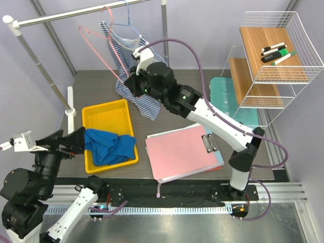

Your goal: Remove the tank top from the hanger

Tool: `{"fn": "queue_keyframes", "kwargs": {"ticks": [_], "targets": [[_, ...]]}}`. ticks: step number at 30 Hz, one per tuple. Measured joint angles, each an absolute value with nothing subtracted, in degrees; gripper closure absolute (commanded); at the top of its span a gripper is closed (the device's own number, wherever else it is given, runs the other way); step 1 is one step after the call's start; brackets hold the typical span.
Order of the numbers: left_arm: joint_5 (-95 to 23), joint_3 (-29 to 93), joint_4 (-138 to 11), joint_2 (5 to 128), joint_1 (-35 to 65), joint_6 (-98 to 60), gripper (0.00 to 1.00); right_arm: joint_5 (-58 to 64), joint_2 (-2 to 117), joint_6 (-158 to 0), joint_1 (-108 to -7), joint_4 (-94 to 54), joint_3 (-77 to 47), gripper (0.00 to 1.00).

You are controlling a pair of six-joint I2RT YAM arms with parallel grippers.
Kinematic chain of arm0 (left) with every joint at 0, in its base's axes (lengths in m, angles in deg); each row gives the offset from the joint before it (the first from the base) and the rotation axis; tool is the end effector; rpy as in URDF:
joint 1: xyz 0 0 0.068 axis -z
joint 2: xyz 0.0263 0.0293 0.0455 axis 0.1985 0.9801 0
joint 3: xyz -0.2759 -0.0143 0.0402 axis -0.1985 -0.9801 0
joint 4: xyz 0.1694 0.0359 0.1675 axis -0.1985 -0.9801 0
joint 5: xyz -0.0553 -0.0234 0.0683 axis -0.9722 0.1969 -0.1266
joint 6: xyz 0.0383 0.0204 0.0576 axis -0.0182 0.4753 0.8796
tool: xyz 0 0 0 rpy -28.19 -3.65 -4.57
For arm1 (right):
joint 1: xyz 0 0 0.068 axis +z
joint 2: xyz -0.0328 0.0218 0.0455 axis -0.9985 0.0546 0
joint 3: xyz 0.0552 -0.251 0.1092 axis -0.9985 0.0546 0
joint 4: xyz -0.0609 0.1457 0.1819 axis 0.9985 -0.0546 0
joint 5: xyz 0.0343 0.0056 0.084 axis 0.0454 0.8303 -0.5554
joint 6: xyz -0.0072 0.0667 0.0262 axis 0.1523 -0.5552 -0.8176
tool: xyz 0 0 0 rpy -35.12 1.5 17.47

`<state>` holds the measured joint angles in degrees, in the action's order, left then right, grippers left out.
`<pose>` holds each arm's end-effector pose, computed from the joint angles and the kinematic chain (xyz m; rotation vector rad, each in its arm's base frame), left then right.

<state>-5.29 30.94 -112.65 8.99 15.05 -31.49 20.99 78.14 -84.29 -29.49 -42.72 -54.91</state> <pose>-0.0122 0.0314 0.4246 -0.2838 1.4517 -0.4308 0.2297 0.3386 0.4670 -0.5597 1.7043 0.7259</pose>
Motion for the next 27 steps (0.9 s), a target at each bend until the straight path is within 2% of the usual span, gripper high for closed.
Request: {"fn": "queue_keyframes", "kwargs": {"ticks": [10, 27], "targets": [[-9.12, 29.41, -114.11, 8.01, 15.05, -33.81, 0.02, 17.86, 94.86, -84.64, -31.19, -41.37, -76.22, 0.99], [-9.16, 32.99, -116.78, 5.15, 15.05, -34.11, 0.03, 13.54, 106.14, -89.40, -31.54, -37.06, -83.19, 0.99]]}}
